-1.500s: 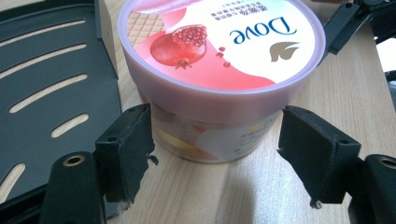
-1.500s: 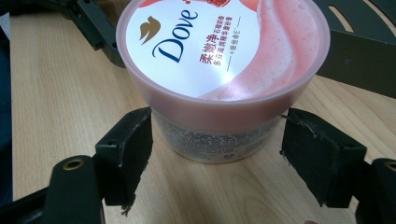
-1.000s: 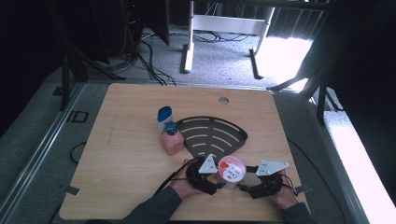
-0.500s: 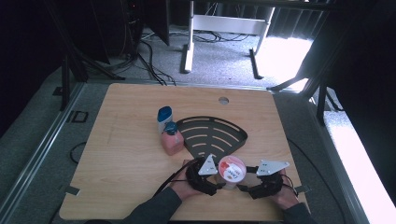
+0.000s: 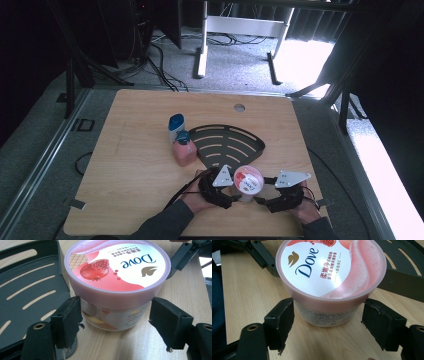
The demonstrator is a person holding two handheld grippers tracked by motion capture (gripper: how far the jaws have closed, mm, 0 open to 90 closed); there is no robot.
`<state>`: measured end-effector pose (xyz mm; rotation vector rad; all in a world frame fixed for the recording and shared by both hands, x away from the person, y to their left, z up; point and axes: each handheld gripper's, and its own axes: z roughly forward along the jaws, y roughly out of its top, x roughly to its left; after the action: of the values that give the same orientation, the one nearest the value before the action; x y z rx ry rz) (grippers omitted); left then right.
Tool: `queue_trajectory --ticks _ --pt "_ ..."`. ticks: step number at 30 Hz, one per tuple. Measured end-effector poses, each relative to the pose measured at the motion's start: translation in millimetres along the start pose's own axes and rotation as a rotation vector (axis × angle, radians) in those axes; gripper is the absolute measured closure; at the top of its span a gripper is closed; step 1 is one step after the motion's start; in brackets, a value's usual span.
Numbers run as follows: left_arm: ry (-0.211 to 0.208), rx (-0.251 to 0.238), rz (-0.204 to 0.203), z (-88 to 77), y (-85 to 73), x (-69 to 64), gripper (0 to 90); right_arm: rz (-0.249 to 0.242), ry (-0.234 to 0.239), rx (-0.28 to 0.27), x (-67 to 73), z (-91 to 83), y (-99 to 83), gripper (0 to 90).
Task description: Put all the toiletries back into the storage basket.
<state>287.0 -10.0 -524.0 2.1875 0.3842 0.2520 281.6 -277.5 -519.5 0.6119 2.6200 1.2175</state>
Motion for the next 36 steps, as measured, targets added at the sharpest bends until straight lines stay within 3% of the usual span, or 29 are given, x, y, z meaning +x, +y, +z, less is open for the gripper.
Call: queue_trajectory --ticks 13,36 --pt "0.014 0.014 0.017 -5.6 10.1 4.2 26.3 -0.013 -0.001 -0.009 -4.5 -3.8 8.6 25.5" --pt "0.040 0.000 0.005 -11.7 21.5 16.6 26.3 -0.040 0.003 0.001 -19.0 -6.6 28.6 25.5"
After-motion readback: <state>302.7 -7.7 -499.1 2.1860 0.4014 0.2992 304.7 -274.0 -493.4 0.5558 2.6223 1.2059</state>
